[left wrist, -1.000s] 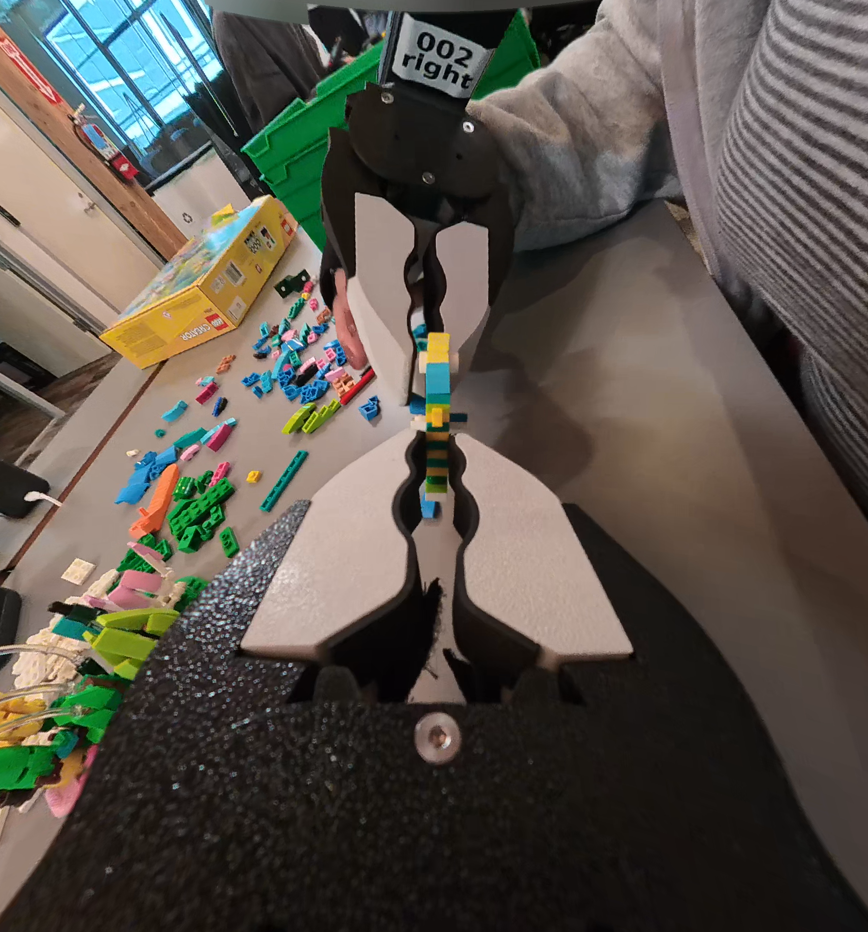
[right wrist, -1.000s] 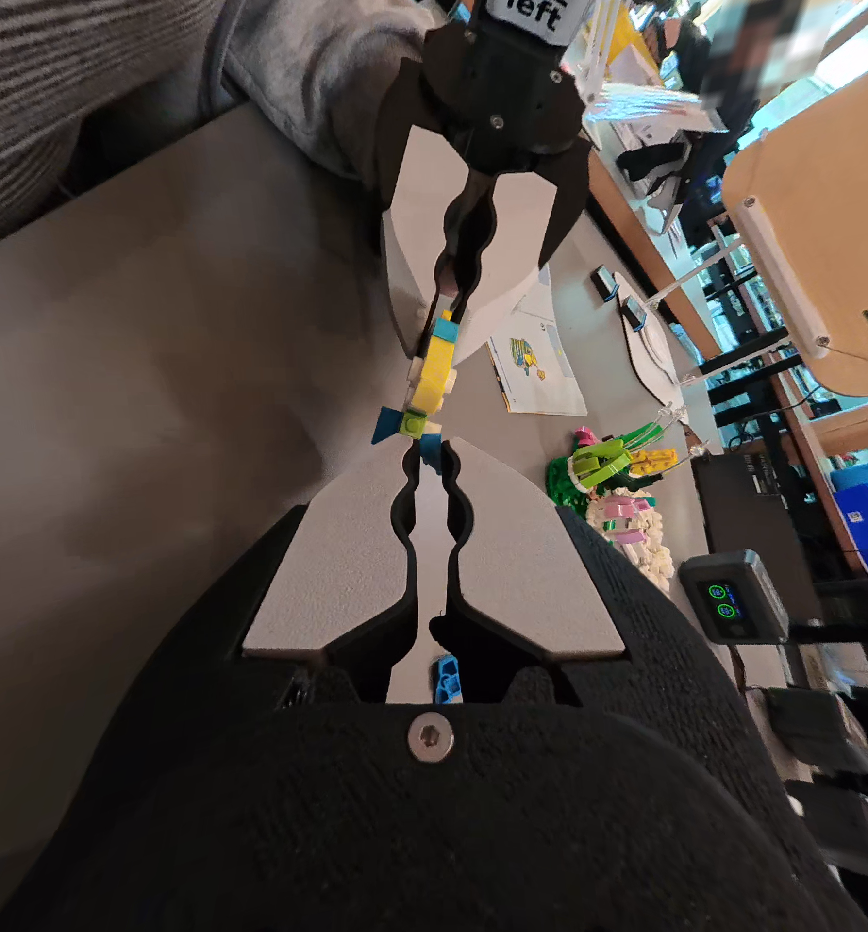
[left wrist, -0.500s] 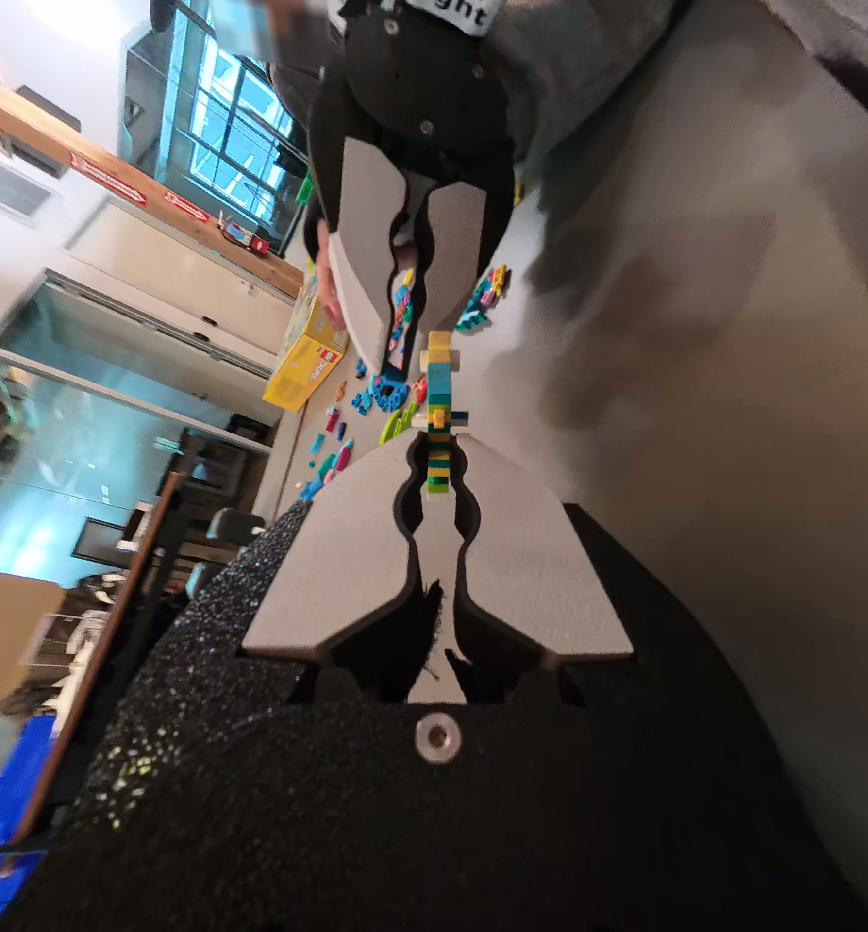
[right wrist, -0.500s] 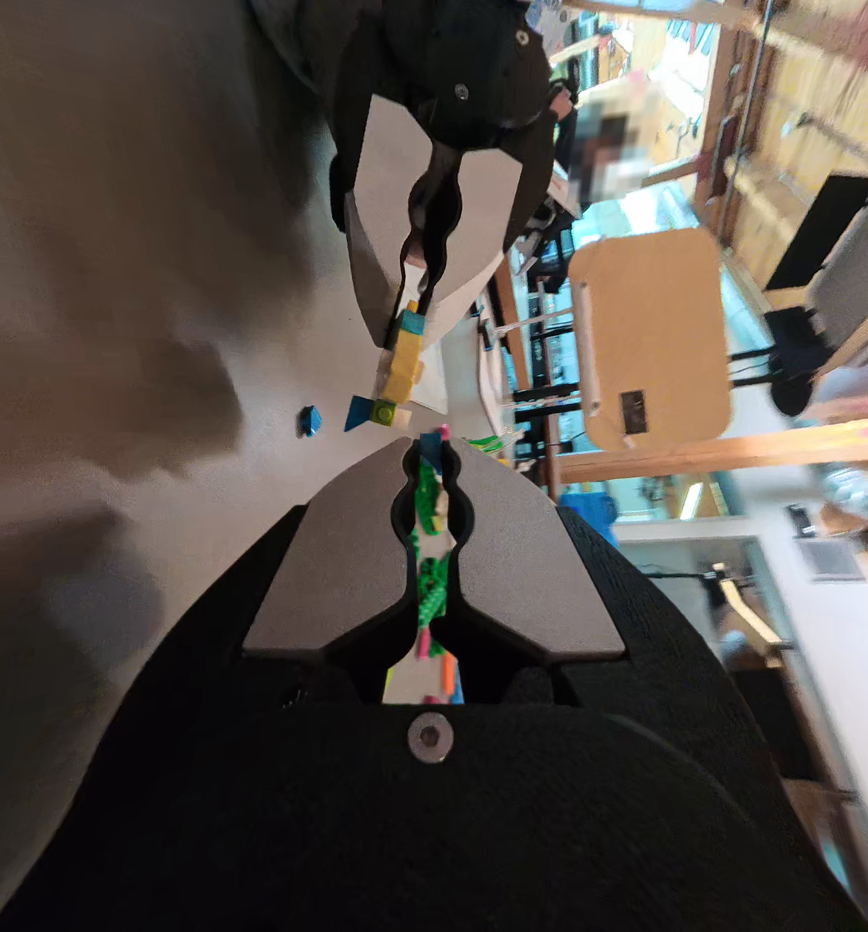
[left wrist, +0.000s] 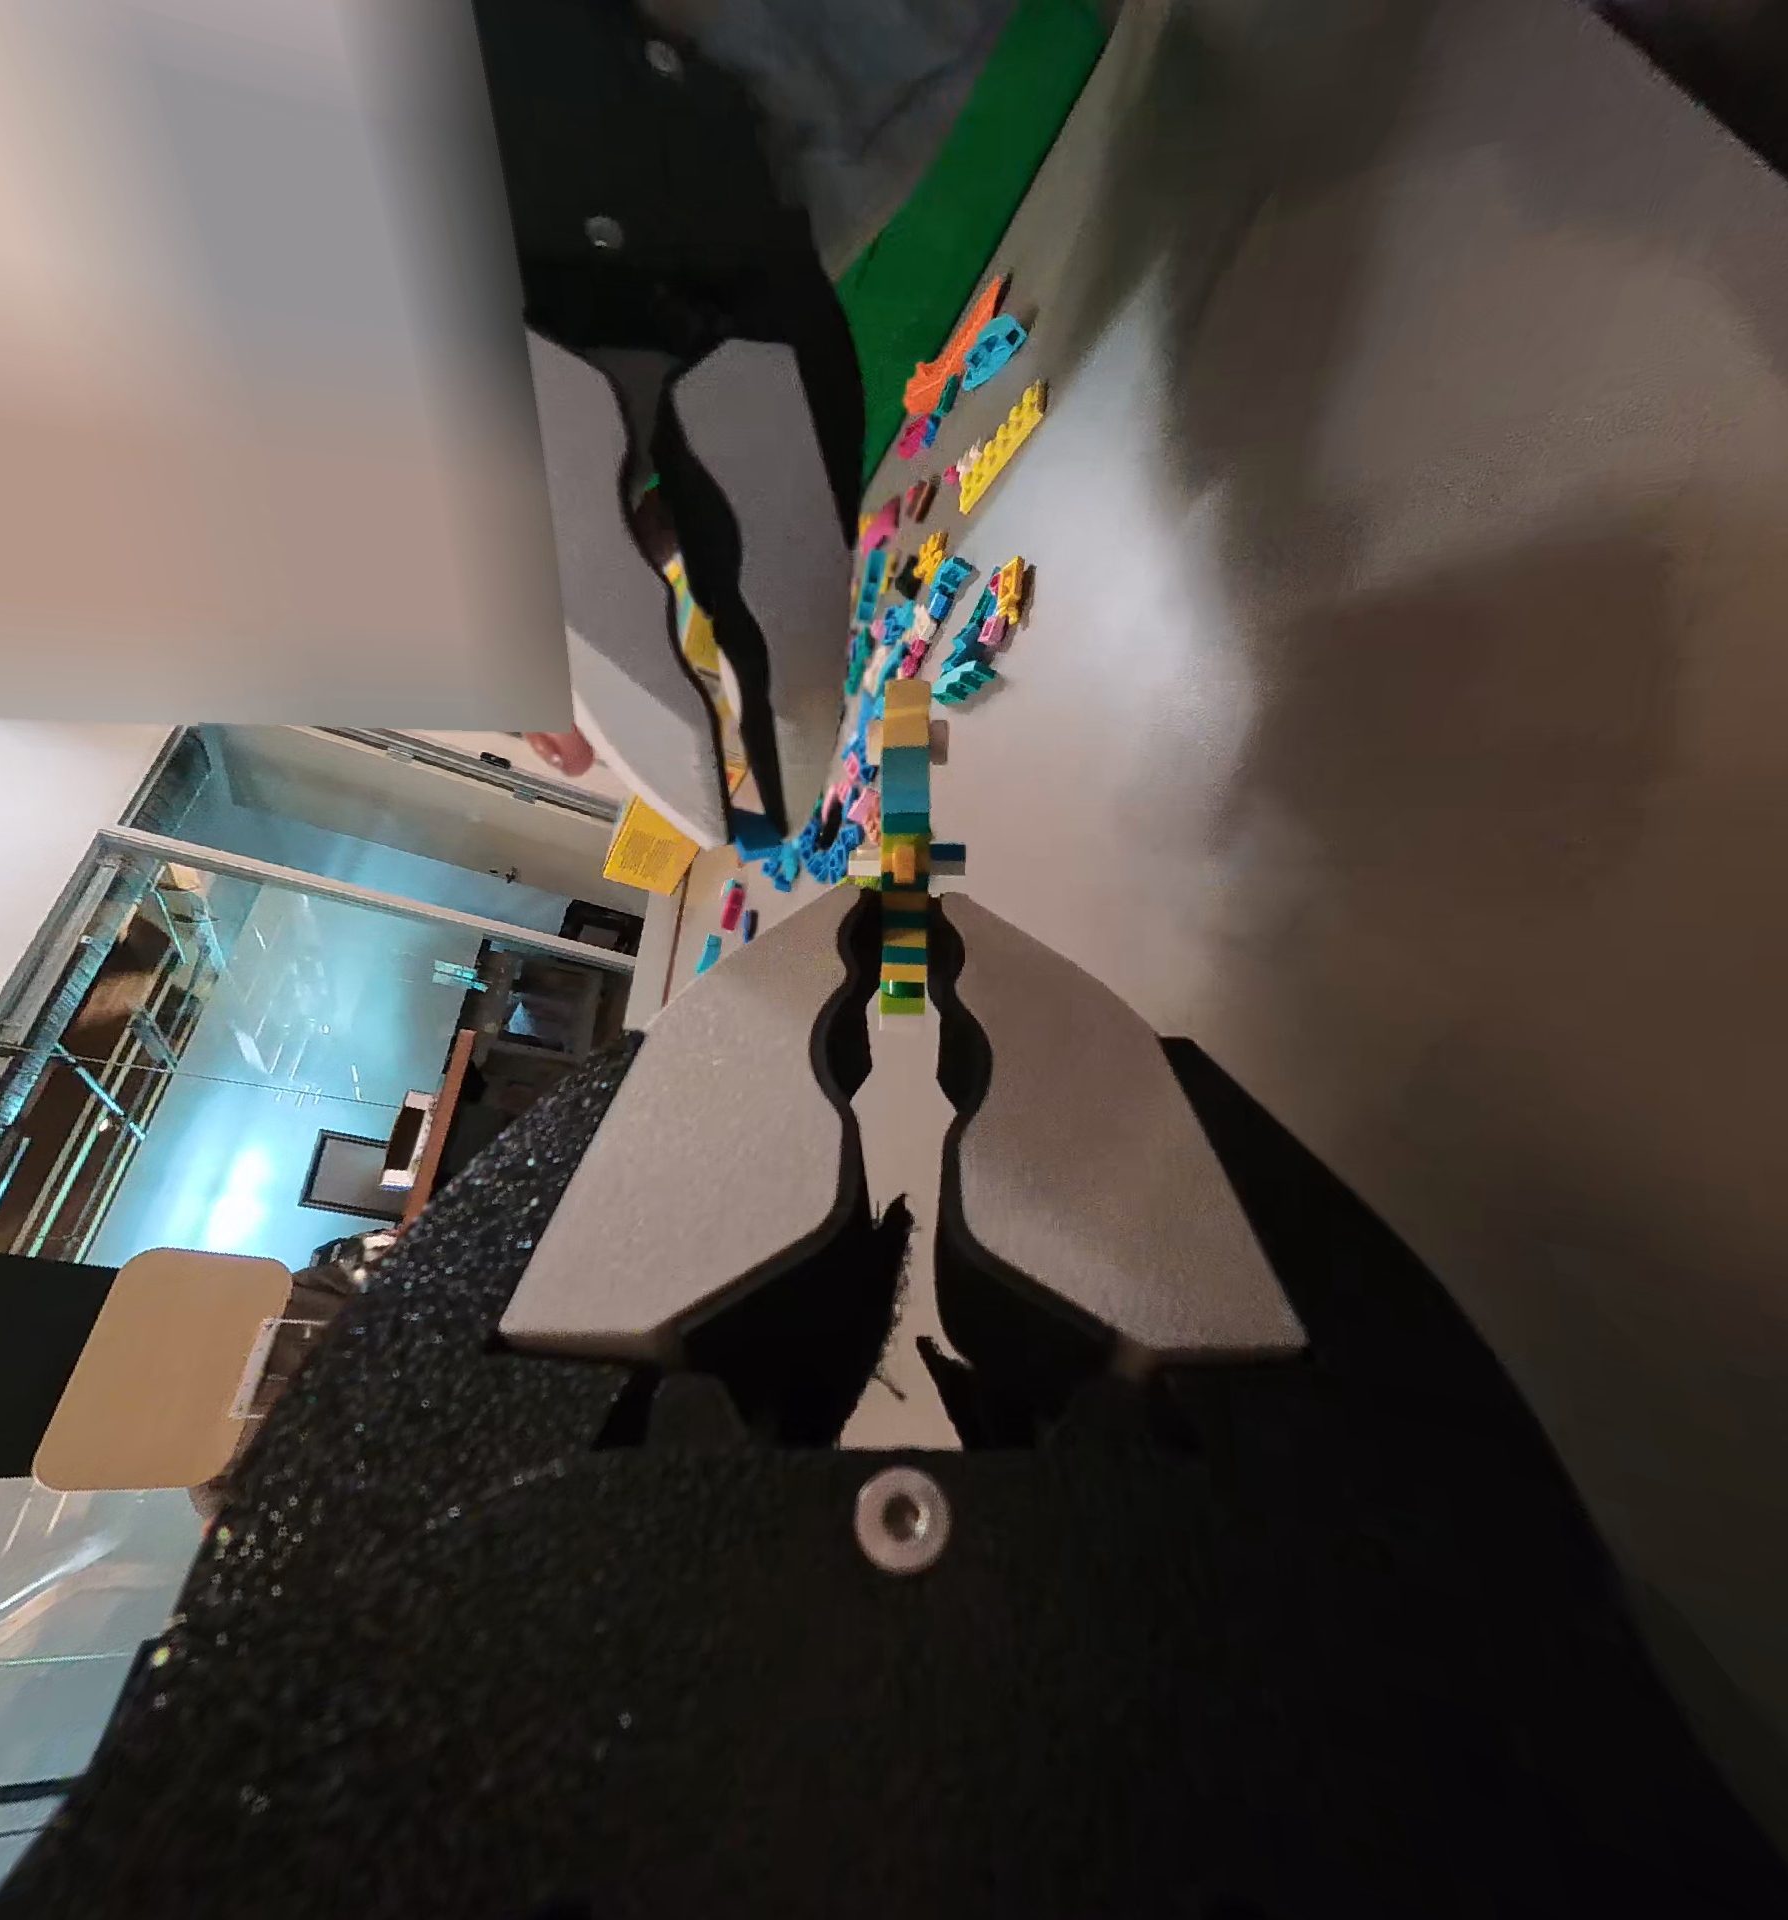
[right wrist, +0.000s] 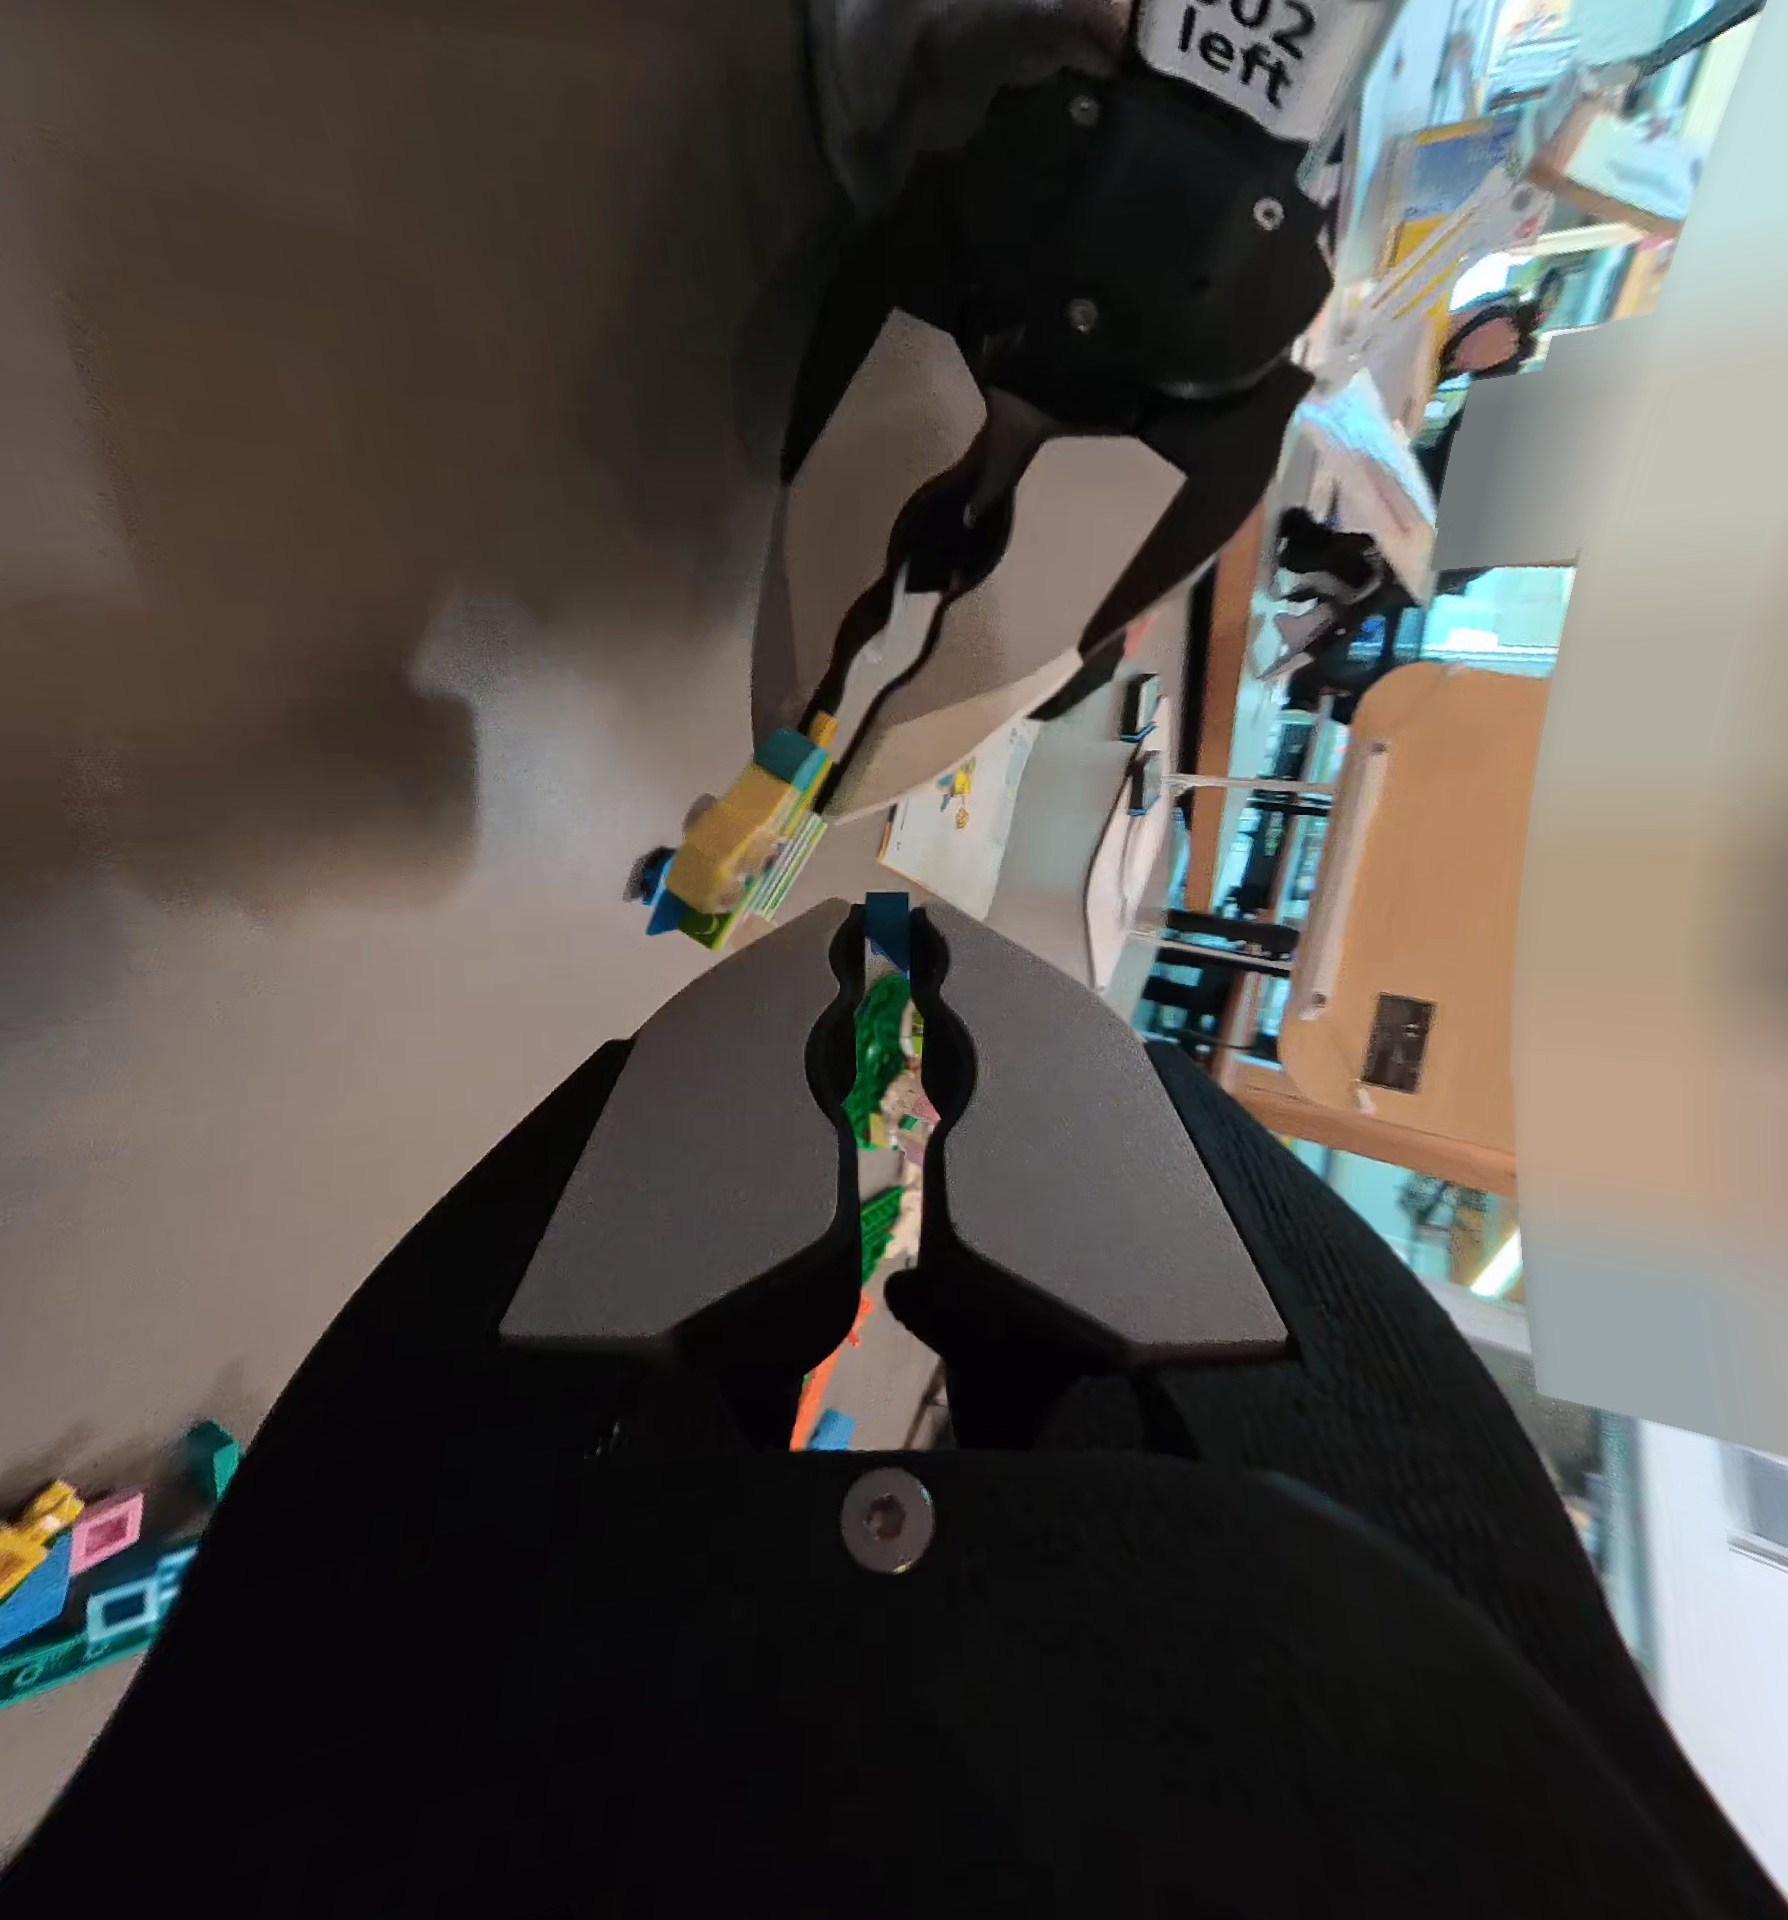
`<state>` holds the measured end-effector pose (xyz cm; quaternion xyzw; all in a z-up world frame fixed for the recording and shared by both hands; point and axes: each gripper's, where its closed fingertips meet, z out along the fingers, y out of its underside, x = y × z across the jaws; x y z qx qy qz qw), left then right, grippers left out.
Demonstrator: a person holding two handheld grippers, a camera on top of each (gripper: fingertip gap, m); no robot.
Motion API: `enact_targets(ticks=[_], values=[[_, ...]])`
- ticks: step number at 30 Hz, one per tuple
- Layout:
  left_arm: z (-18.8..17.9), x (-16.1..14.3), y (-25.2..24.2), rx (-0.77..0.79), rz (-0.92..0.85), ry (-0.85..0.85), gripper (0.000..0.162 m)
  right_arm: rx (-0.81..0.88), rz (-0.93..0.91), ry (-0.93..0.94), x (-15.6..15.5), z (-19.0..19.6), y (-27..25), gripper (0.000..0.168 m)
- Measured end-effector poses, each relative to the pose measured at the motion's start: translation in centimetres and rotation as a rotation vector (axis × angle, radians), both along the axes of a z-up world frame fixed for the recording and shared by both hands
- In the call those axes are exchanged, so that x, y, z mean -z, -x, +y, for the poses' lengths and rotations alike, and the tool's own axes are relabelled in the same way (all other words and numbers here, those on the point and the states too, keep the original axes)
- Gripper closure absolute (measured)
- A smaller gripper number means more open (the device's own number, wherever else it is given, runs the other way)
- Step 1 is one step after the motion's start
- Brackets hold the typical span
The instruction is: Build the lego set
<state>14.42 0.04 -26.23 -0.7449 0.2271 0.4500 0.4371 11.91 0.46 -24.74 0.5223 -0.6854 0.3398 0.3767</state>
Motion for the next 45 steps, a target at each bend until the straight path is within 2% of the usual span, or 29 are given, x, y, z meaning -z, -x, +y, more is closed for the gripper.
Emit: enact_targets(ticks=[5,9,13,22,31,34,40,45], values=[[-1.1,0.1,0.9,-0.057,0.039,0.039,0.154,0.057,-0.020,-0.040,-0.4,0.8,1.9,0.162],[-1.9,1.1,1.3,-0.066,0.006,0.087,0.154,0.112,0.080,-0.098,3.6,1.9,3.3,0.162],[-2.3,1.4,1.6,-0.079,-0.033,0.086,0.154,0.169,0.018,-0.149,6.8,2.5,2.9,0.162],[-2.4,1.3,1.9,-0.095,-0.068,0.056,0.154,0.200,-0.079,-0.191,7.9,2.7,2.6,0.162],[-2.1,1.3,1.7,-0.083,-0.087,0.035,0.154,0.220,-0.285,-0.268,7.6,3.8,0.8,0.156],[-1.9,1.3,1.6,-0.079,-0.089,0.035,0.154,0.324,-0.439,-0.297,7.5,4.3,0.6,0.154],[-1.7,1.2,1.4,-0.062,-0.099,0.020,0.155,0.648,-1.050,-0.354,6.6,4.4,0.8,0.151],[-1.4,1.4,1.2,-0.049,-0.104,0.026,0.154,0.729,-1.299,-0.495,6.5,4.3,0.7,0.153]])
